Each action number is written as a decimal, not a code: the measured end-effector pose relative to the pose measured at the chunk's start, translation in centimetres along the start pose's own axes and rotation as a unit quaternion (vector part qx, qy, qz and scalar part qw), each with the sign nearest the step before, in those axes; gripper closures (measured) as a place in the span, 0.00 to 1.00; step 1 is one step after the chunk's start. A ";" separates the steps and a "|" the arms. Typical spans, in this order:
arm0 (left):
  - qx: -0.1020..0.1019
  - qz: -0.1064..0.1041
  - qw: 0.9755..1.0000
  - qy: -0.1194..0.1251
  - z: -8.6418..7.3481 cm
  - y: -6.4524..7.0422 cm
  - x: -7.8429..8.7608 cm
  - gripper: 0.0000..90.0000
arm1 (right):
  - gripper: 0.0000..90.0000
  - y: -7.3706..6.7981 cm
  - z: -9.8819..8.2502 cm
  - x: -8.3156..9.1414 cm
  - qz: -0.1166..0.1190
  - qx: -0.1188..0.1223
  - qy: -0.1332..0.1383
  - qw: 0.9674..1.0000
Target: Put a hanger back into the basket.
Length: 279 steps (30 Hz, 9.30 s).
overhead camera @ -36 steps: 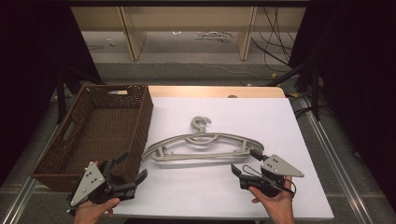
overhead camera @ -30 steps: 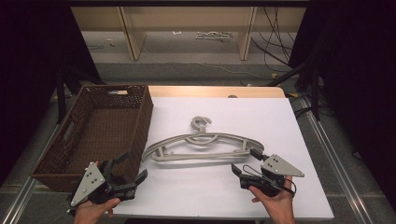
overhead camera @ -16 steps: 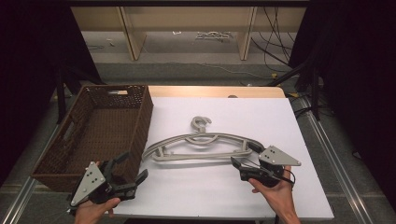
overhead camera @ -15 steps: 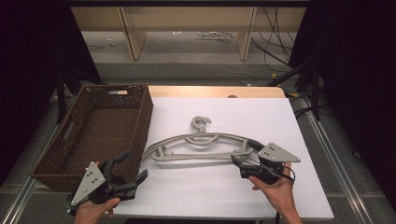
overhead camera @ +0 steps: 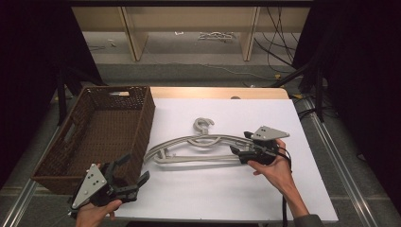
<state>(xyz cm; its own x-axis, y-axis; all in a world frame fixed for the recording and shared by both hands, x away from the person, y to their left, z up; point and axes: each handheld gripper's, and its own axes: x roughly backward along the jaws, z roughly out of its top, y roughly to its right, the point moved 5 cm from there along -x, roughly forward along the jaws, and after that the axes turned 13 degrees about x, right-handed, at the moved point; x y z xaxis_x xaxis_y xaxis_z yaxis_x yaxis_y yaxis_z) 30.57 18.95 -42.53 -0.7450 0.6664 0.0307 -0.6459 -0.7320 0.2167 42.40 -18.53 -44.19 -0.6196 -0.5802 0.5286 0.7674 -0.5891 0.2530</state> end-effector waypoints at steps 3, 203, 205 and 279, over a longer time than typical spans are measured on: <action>0.007 0.002 1.000 0.002 0.0 0.0 0.0 0.17 | 0.31 0.7 0.2 -1.4 0.006 0.025 -0.034 0.999; 0.022 0.001 0.965 -0.263 6.1 -1.0 -13.0 0.91 | 0.26 -2.2 3.6 3.1 -0.041 -0.011 0.076 0.996; 0.023 0.001 0.965 -0.263 6.3 -1.1 -12.8 0.91 | 0.26 -2.3 3.1 3.1 -0.044 -0.010 0.076 0.996; -0.044 0.198 0.952 -0.229 10.8 -21.8 -0.5 0.91 | 0.21 -3.2 0.2 2.9 -0.037 -0.015 0.059 0.997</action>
<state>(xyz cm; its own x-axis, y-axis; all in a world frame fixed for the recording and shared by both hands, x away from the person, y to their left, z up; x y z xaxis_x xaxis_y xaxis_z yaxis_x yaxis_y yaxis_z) 46.79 36.09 -36.73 -0.7952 0.3134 0.5190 -0.3564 -0.9341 0.0180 38.18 -18.17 -43.34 -0.6905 -0.5959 0.4102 0.7150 -0.6483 0.2617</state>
